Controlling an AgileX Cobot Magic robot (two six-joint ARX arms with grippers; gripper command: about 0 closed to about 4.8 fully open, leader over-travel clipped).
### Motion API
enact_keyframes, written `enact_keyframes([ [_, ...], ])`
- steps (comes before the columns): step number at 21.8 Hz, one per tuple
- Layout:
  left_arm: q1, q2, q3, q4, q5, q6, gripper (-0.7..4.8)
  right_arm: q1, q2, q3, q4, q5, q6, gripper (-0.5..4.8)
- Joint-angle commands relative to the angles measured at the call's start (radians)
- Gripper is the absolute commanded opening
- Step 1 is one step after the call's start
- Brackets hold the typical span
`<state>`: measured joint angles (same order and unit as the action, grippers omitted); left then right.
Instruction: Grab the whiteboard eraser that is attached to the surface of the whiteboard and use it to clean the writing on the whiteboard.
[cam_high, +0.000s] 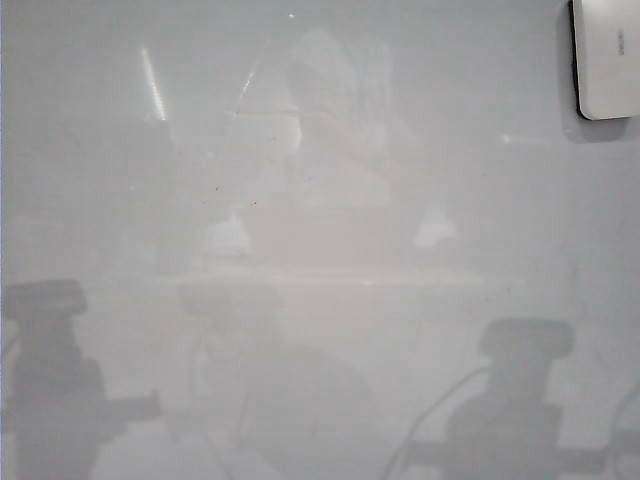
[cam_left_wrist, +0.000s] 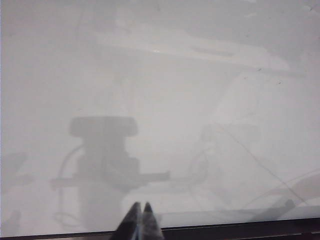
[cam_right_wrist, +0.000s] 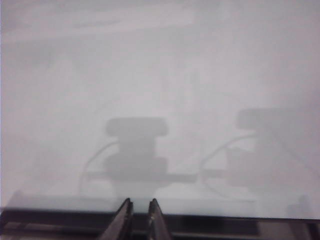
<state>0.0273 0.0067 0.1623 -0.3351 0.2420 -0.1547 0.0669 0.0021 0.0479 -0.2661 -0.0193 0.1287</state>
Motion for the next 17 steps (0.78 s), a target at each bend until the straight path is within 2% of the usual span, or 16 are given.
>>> enact_keyframes([
  [1, -0.001, 0.0, 0.003, 0.007, -0.002, -0.003, -0.05, -0.061, -0.002, 0.0, 0.115, -0.01, -0.064, 0.58],
  [3, -0.002, 0.0, 0.003, 0.007, -0.002, -0.003, -0.05, -0.068, -0.002, 0.0, 0.185, -0.01, -0.158, 0.58],
  [4, -0.002, 0.0, 0.003, 0.007, -0.002, -0.003, -0.05, -0.068, -0.002, -0.002, 0.204, -0.01, -0.165, 0.58],
  [6, -0.002, 0.0, 0.003, 0.007, -0.002, -0.003, -0.05, -0.072, -0.002, -0.049, 0.341, -0.012, -0.166, 0.58],
  [17, -0.002, 0.0, 0.003, 0.007, -0.002, -0.003, -0.06, -0.087, -0.002, -0.047, 0.245, -0.026, -0.166, 0.58],
])
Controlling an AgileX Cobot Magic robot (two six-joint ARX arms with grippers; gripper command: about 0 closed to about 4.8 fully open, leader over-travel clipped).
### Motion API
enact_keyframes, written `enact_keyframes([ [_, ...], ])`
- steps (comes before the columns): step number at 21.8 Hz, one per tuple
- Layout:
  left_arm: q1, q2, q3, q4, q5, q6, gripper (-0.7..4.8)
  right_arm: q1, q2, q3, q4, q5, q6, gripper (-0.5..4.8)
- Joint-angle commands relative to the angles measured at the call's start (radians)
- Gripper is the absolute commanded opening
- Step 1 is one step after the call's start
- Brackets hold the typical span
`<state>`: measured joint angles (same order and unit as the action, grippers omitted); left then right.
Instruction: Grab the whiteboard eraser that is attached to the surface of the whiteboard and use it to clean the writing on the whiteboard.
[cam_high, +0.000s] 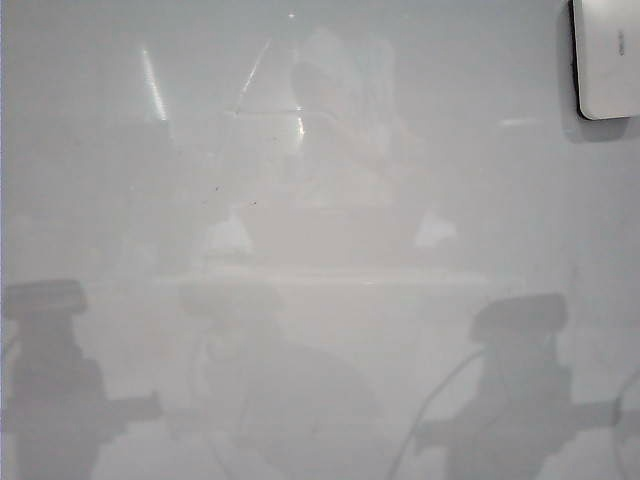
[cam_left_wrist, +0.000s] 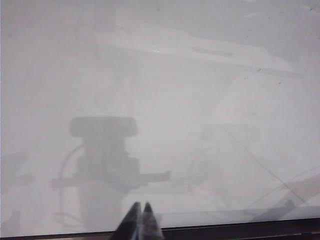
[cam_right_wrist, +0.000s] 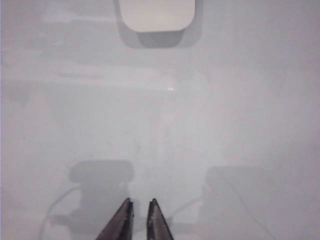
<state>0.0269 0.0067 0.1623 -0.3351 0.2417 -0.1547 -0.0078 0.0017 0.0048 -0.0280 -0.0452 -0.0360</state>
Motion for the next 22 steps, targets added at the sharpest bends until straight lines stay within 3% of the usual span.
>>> enact_keyframes([
  [1, -0.001, 0.0, 0.003, 0.007, -0.002, -0.003, -0.06, -0.029, -0.002, -0.004, 0.005, 0.002, 0.0, 0.58],
  [19, -0.001, 0.0, 0.003, 0.007, -0.002, -0.002, -0.05, -0.042, -0.002, -0.004, 0.002, 0.001, 0.006, 0.58],
  [22, 0.0, 0.0, -0.019, 0.045, -0.07, 0.09, -0.05, -0.042, -0.002, -0.004, 0.002, 0.0, 0.006, 0.58],
])
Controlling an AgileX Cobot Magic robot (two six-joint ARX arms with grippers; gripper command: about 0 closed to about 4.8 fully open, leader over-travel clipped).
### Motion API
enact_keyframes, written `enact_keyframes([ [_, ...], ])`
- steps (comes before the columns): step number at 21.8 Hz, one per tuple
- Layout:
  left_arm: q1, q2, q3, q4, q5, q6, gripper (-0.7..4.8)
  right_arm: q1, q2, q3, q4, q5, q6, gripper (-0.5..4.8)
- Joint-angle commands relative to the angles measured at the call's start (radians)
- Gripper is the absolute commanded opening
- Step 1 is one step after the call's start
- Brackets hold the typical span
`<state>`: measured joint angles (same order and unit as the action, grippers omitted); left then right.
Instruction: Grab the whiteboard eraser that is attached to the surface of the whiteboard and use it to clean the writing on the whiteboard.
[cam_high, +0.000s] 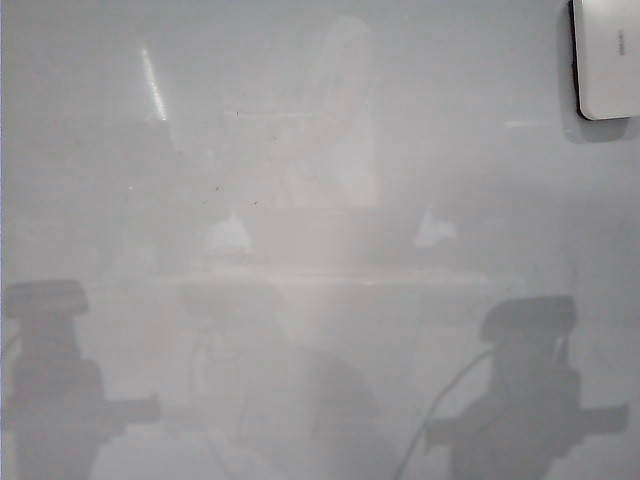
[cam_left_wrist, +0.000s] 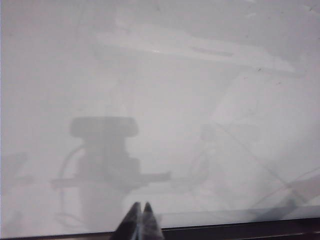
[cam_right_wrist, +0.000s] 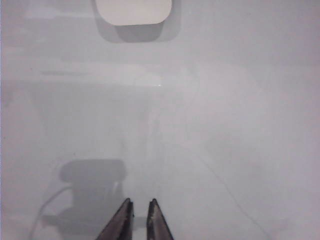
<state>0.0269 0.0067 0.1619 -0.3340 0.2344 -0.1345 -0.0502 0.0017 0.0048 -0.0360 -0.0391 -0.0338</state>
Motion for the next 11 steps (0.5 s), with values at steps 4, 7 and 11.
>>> enact_keyframes([
  [4, 0.0, 0.0, -0.154, 0.332, -0.144, 0.056, -0.06, 0.0, -0.002, -0.004, 0.01, -0.005, 0.004, 0.58],
  [7, 0.0, 0.0, -0.154, 0.324, -0.261, 0.055, -0.05, 0.0, -0.002, -0.004, 0.01, -0.005, 0.004, 0.58],
  [11, -0.003, 0.0, -0.154, 0.322, -0.254, 0.049, -0.05, 0.0, -0.002, -0.004, 0.01, -0.005, 0.004, 0.58],
])
